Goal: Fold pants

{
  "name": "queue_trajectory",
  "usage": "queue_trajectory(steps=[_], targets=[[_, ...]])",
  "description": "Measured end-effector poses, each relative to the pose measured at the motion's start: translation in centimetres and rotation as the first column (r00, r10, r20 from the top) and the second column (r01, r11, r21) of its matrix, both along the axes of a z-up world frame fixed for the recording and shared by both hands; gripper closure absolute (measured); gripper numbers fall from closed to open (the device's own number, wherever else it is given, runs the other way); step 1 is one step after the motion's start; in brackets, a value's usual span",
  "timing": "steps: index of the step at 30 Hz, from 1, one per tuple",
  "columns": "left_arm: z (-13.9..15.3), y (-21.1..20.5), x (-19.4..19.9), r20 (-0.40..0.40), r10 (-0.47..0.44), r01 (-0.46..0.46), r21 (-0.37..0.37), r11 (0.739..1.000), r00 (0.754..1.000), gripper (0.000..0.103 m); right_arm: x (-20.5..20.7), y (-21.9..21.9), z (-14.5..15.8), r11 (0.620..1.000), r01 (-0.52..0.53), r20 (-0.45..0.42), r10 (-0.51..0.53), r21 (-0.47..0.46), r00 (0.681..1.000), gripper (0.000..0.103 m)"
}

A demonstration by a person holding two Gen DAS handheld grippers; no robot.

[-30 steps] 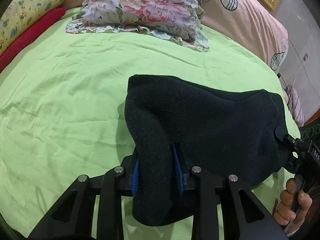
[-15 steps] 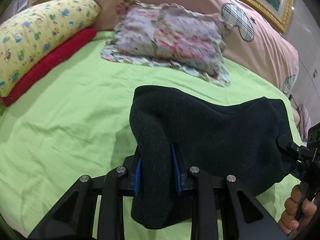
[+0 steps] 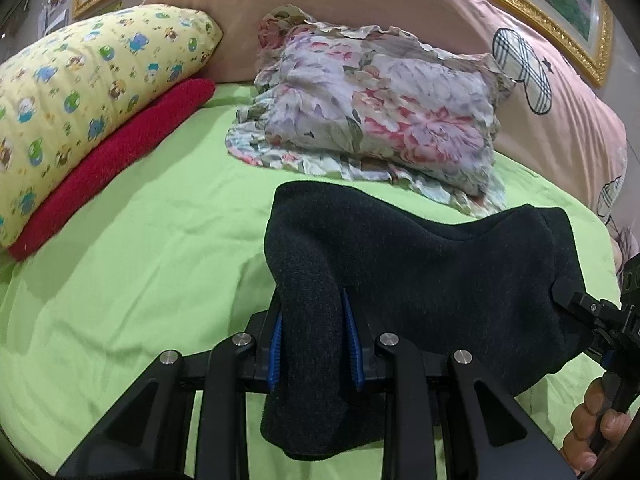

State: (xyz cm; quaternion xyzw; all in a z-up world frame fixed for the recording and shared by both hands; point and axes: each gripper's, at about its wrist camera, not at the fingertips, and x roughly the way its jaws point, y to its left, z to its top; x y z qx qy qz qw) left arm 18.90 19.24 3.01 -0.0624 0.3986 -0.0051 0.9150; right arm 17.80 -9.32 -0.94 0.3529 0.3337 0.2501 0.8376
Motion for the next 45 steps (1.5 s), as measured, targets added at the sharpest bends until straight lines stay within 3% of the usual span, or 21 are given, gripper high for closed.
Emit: queue_trajectory(steps=[9, 12, 15, 22, 28, 34, 37, 40, 42, 43, 44, 45], targets=[[0.0, -0.8, 2.6, 0.05, -0.01, 0.007, 0.05, 0.999, 0.999, 0.077, 3.2, 1.2, -0.7, 0.989, -0.006, -0.019, 0.003, -0.145, 1.0, 0.056], [-1.5, -0.9, 3.2, 0.0, 0.0, 0.0, 0.067, 0.998, 1.0, 0.077, 3.3, 0.8, -1.3, 0.991, -0.006, -0.02, 0.003, -0.131, 1.0, 0.056], [-2.8, -0.1, 3.2, -0.032, 0.013, -0.012, 0.029, 1.0, 0.999, 0.077, 3.3, 0.3, -2.2, 0.991, -0.005, -0.045, 0.0, -0.131, 0.999, 0.056], [-4.5, -0.1, 2.9, -0.043, 0.003, -0.002, 0.038, 0.999, 0.999, 0.077, 3.8, -0.7, -5.0, 0.993, 0.016, -0.115, -0.029, -0.114, 0.993, 0.052], [-5.6, -0.3, 3.6, -0.051, 0.007, -0.005, 0.034, 0.999, 0.999, 0.077, 3.8, -1.0, -5.6, 0.992, 0.019, -0.116, -0.034, -0.125, 0.993, 0.052], [-6.2, 0.1, 3.8, -0.047, -0.003, 0.004, 0.02, 1.0, 0.999, 0.076, 4.2, -1.2, -5.9, 0.991, 0.025, -0.133, -0.043, -0.131, 0.99, 0.038], [-5.9, -0.2, 3.6, -0.048, -0.009, 0.011, 0.035, 0.999, 0.999, 0.076, 4.0, -1.2, -5.5, 0.99, 0.034, -0.139, -0.052, -0.135, 0.989, 0.036], [-5.5, -0.3, 3.3, -0.053, -0.017, 0.019, 0.037, 0.999, 0.998, 0.069, 3.5, -1.3, -4.7, 0.987, 0.049, -0.14, -0.071, -0.156, 0.988, 0.036], [-5.2, -0.3, 2.9, -0.057, -0.028, 0.029, 0.012, 1.0, 0.998, 0.051, 2.6, -1.7, -3.8, 0.978, 0.084, -0.125, -0.109, -0.193, 0.986, 0.035], [-5.0, -0.3, 2.7, -0.06, -0.024, 0.025, 0.011, 1.0, 0.998, 0.033, 2.2, -1.8, -3.4, 0.971, 0.101, -0.12, -0.129, -0.217, 0.984, 0.033], [-4.9, -0.4, 2.4, -0.063, -0.005, 0.007, 0.027, 1.0, 0.998, 0.024, 2.0, -1.9, -3.1, 0.967, 0.11, -0.114, -0.139, -0.229, 0.984, 0.032], [-4.7, -0.4, 2.0, -0.054, 0.008, -0.006, 0.04, 0.999, 0.998, 0.025, 1.4, -2.0, -2.7, 0.965, 0.12, -0.101, -0.147, -0.233, 0.984, 0.032]])
